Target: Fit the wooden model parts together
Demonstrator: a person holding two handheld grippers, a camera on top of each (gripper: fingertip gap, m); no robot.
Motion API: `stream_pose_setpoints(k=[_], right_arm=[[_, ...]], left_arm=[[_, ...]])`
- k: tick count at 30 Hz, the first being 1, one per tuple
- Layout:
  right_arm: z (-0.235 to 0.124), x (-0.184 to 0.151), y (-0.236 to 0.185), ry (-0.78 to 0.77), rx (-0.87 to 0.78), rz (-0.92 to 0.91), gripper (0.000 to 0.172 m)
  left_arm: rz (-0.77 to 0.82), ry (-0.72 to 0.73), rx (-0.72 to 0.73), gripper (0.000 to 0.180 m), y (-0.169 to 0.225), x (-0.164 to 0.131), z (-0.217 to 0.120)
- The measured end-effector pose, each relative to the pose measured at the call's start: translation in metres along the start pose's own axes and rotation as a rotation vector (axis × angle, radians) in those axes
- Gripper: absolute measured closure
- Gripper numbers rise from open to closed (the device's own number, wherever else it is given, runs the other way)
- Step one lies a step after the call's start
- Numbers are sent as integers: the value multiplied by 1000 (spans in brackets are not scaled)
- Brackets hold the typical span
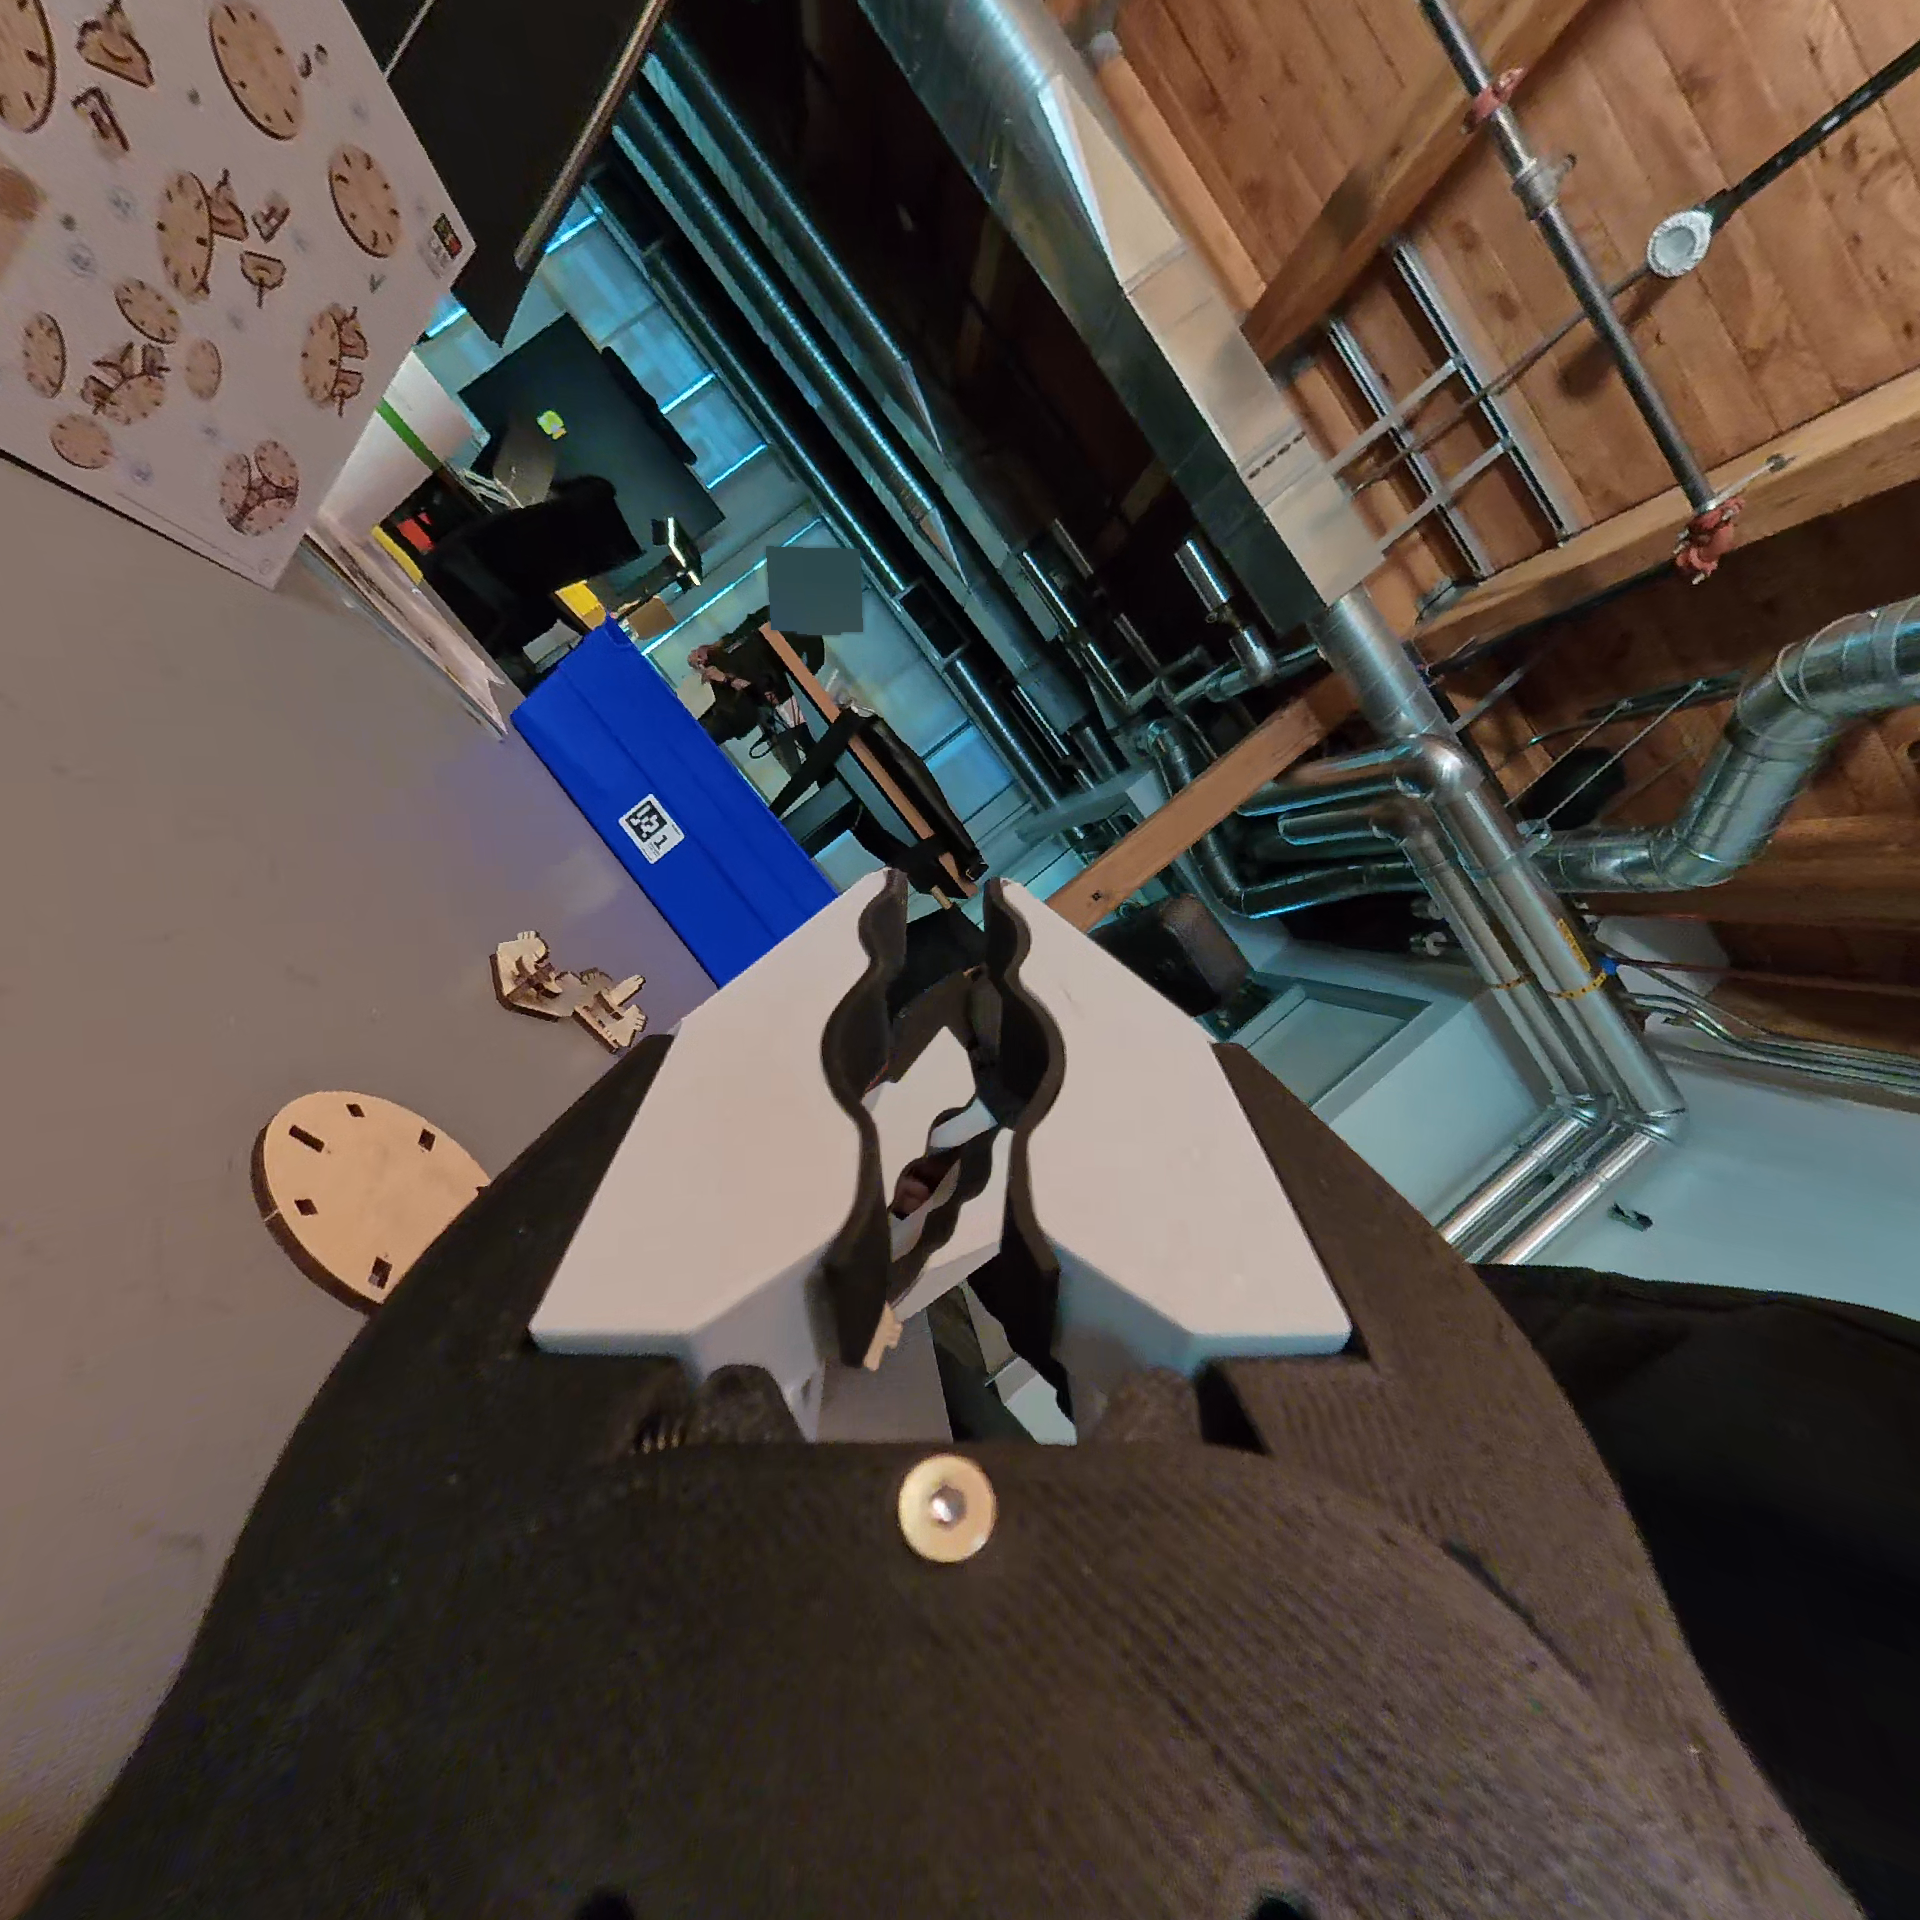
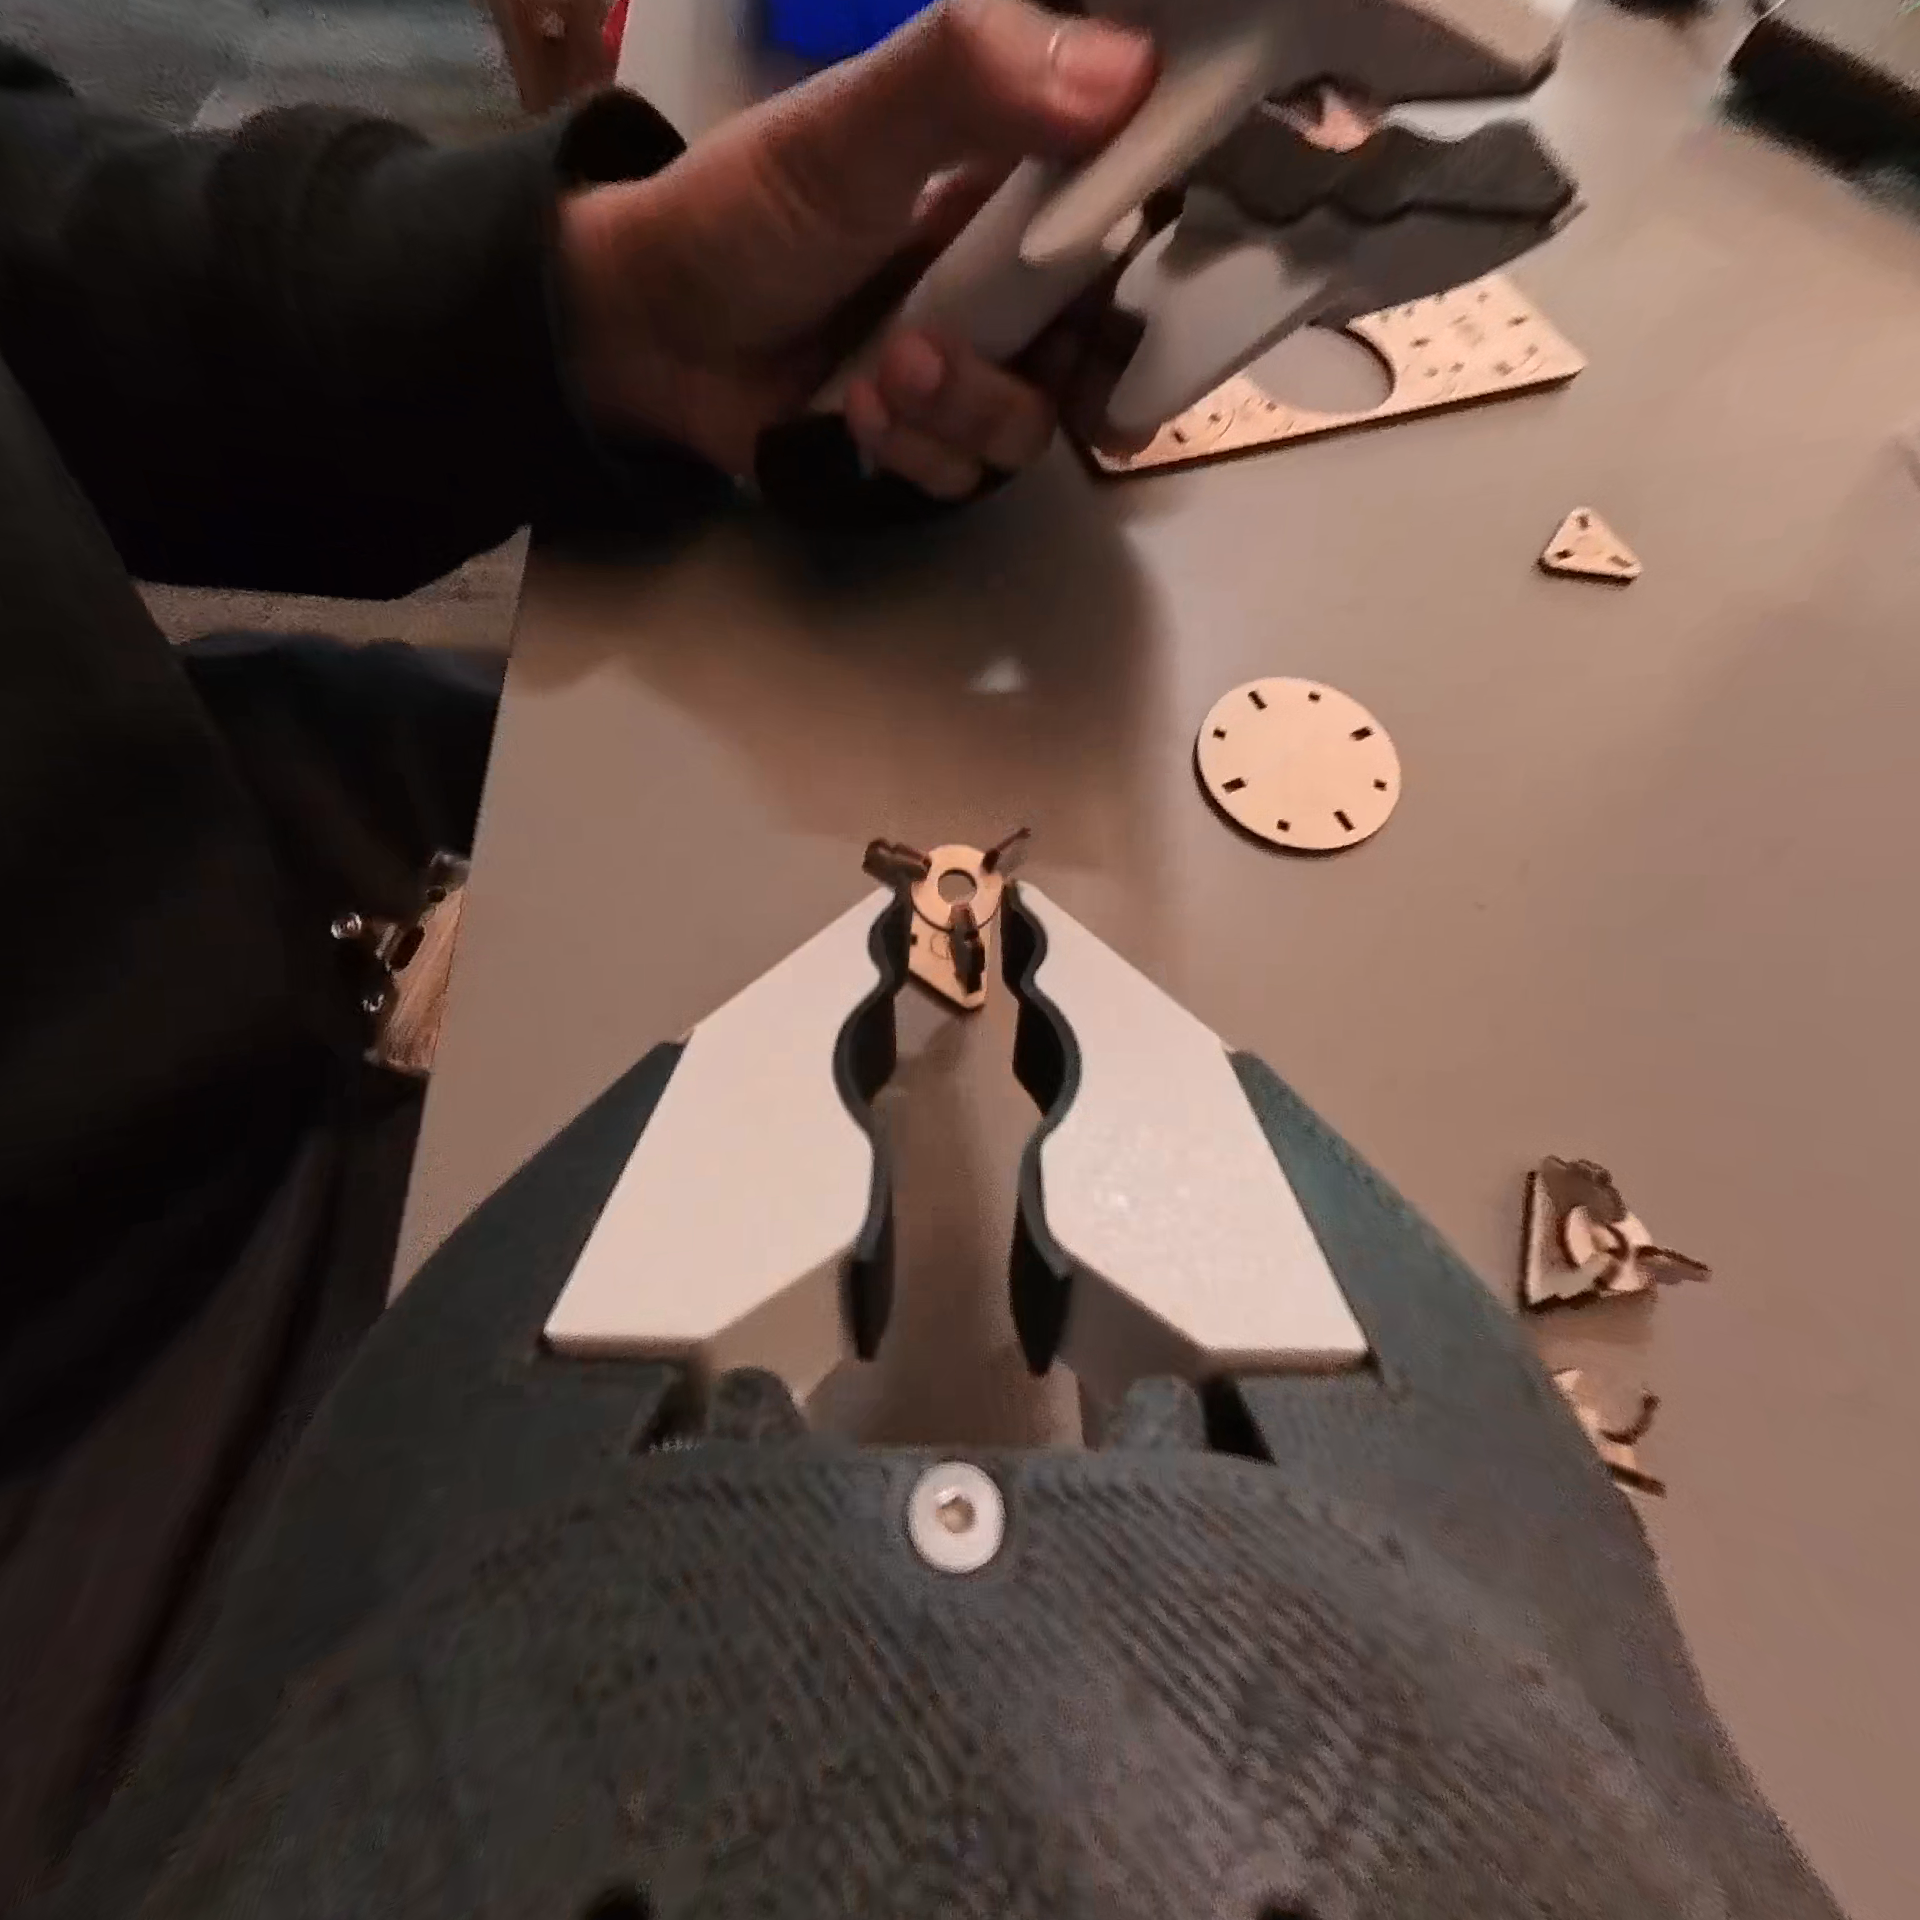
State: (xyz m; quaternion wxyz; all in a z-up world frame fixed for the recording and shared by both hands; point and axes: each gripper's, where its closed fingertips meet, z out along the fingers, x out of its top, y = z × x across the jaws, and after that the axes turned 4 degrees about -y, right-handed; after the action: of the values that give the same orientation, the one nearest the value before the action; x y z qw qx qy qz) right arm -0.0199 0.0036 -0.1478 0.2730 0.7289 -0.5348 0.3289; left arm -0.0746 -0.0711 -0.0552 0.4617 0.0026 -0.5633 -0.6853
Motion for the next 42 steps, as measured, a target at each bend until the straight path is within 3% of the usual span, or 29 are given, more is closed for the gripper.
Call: stream_pose_setpoints(k=[17,42], right_arm=[[16,-17,-5,-115,147,-63,157],[16,-13,-2,-117,159,-65,156]], left_arm=[[-17,-5,-7,167,-1,0,2],[-48,-6,-32,167,0,-1,4]])
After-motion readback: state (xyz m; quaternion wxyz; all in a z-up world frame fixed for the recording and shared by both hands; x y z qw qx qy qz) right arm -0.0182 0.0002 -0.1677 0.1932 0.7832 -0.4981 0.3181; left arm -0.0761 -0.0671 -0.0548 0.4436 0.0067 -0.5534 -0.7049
